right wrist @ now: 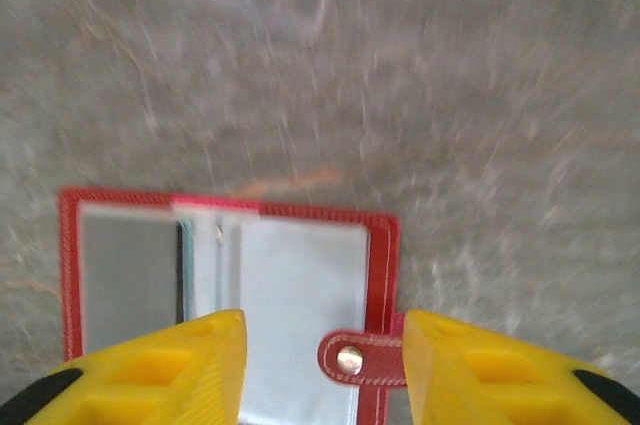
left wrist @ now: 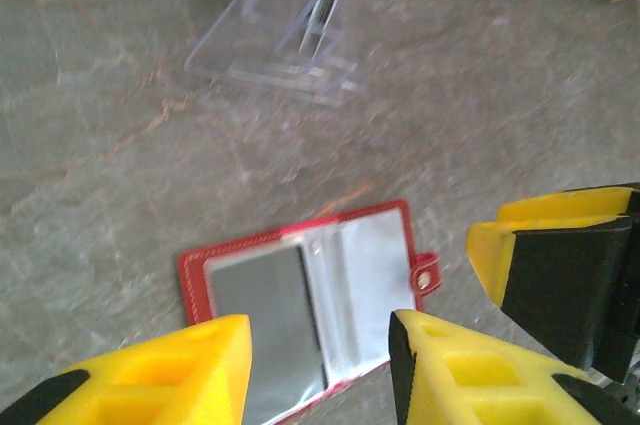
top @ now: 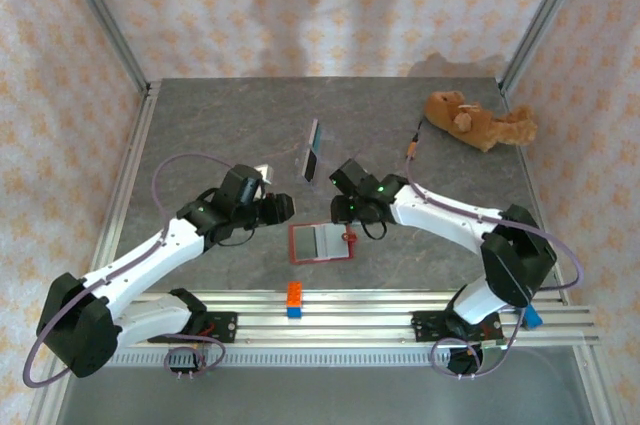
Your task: Put the credit cards into the card holder
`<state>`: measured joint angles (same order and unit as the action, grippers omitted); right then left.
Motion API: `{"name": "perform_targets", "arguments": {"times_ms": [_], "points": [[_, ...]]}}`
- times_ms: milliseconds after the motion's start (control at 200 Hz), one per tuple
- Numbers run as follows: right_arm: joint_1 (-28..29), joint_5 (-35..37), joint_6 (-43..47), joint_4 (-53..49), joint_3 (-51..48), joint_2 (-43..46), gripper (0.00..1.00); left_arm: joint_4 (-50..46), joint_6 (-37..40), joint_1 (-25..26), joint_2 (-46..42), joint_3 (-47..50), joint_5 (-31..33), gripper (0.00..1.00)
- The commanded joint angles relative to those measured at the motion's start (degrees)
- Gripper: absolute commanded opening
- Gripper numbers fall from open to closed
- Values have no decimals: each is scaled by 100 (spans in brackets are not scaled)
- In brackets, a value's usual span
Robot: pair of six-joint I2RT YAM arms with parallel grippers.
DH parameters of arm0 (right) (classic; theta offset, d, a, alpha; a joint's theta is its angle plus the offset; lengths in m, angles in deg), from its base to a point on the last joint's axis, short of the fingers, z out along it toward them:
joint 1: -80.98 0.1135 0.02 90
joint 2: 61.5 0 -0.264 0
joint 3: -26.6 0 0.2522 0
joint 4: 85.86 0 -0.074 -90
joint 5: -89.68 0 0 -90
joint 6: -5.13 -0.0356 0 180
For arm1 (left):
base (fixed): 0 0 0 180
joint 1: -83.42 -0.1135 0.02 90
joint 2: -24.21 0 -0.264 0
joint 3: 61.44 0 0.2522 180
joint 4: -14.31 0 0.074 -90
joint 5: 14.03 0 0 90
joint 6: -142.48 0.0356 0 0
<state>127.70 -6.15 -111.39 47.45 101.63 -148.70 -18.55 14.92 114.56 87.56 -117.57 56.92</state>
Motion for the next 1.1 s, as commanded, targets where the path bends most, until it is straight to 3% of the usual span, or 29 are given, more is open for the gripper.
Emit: {"name": "perform_targets", "arguments": {"times_ms": [0, 115, 240, 290, 330, 561, 696, 871, 1097], "points": [[-1, 1242, 310, -412, 394, 316, 52, -295, 335, 59, 13, -433, 468, 43], [-119, 1866, 232, -362, 389, 586, 61, -432, 785, 76, 294, -946, 684, 49], [-530, 2014, -191, -230, 35, 985, 69, -983, 1190, 145, 986, -1801, 886, 55], [-788, 1899, -397, -136, -226, 1205, 79, -1253, 1350, 272, 1293, -2181, 1169, 61], [-977, 1902, -541, 41, -550, 1450, 100, -1443, 1459, 367, 1540, -2473, 1411, 65], [-1377, 2955, -354, 547, -1993, 2821, 100, -2157, 1929, 615, 2770, -3741, 2603, 78], [-1676, 2806, -264, 722, -2617, 3428, 100, -2637, 2124, 726, 3480, -4401, 3608, 99], [-1763, 2213, -111, 1243, -3265, 3695, 100, -2870, 2399, 728, 4155, -4914, 4180, 99], [-1763, 1963, 58, 1482, -3578, 3615, 100, -2845, 2475, 727, 4782, -5135, 4799, 100]]}}
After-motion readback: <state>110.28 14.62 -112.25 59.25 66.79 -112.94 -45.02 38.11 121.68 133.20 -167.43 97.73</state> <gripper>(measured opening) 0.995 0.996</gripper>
